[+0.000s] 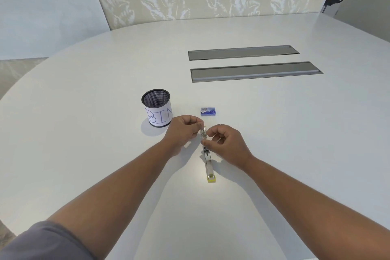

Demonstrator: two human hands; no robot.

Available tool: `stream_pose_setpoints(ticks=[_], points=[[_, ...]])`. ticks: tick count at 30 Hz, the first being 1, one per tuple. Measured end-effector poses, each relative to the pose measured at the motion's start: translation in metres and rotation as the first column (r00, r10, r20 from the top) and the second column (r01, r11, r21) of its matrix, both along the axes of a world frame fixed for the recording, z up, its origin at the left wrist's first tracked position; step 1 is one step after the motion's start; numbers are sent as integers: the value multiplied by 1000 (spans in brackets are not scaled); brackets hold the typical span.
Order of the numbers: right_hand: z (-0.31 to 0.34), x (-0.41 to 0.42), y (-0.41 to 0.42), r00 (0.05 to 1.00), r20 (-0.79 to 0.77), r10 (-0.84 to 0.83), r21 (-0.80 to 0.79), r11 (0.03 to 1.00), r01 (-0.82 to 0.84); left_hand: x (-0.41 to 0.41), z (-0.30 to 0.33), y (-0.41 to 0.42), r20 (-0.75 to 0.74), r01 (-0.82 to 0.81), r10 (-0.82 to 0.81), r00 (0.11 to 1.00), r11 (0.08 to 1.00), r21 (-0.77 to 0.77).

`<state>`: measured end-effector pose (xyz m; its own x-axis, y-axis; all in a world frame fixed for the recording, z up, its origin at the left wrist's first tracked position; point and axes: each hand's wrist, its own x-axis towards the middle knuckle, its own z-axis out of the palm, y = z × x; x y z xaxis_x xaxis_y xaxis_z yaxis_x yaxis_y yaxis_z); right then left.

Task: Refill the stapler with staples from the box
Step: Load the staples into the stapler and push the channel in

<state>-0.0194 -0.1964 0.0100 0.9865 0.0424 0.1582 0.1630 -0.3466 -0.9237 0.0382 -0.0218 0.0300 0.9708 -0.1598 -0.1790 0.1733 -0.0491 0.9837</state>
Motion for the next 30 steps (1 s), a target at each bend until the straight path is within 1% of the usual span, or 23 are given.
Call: stream_pose_setpoints(ticks=[6, 9, 11, 16, 22, 30], points=[[-5, -3, 2, 998, 59, 21, -91, 996, -16, 2, 0, 5, 26, 94, -99, 995, 984, 149], [-8, -2, 2, 995, 84, 50, -176, 984, -34, 3, 1, 5, 27, 118, -125, 992, 975, 186], [-8, -1, 2, 994, 84, 65, -200, 979, -47, 5, 0, 4, 23, 127, -134, 991, 972, 199], [-5, -2, 1, 993, 79, 83, -168, 983, -69, 6, 2, 4, 12, 154, -161, 987, 960, 232], [-7, -1, 0, 994, 61, 95, -149, 985, -85, 9, 10, -1, 14, 175, -192, 981, 920, 351], [-9, 2, -1, 997, 30, 77, -114, 991, -74, 11, 12, -1, -52, 186, -179, 983, 936, 299]])
